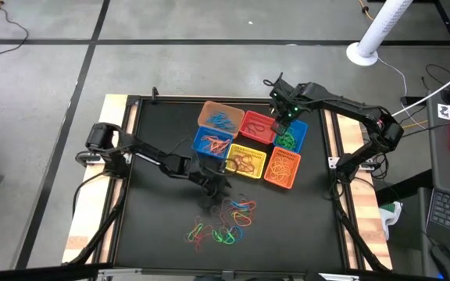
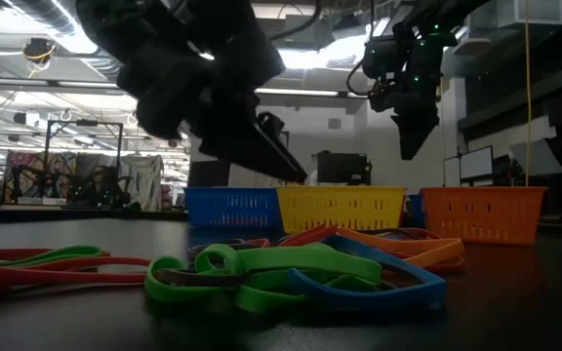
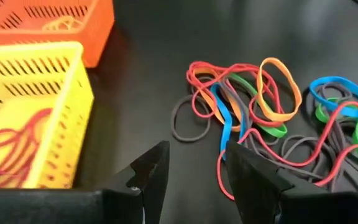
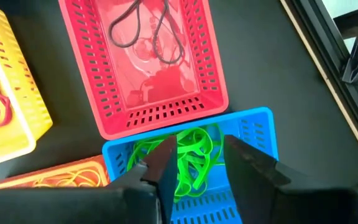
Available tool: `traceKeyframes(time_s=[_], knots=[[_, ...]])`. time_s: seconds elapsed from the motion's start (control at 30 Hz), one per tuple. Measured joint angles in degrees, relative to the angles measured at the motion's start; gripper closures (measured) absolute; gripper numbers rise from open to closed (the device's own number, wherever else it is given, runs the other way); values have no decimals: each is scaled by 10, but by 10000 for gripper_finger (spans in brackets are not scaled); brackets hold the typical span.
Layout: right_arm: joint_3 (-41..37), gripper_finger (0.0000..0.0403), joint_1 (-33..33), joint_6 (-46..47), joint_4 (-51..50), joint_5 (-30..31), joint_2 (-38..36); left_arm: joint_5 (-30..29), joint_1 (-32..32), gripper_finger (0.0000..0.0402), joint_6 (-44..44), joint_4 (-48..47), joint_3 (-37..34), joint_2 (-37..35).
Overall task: Sort rubber bands into baskets
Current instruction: Put the red rubber band into the yellow basket
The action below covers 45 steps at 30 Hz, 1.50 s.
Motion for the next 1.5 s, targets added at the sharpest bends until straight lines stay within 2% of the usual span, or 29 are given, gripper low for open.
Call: traceKeyframes(time_s=[0.43,0.67,0.8,1.1,1.5], knots=[[0,271,0,0,1,0,0,63,-4,247,-2,74,0,89],[0,271,0,0,1,0,0,70,-4,248,0,80,1,109],[0,271,0,0,3,-8,0,69,-3,277,0,79,1,109],[0,272,0,0,3,-69,0,72,0,389,-18,71,2,108],[0,272,0,0,2,-70,0,64,6,398,-26,70,-1,77]])
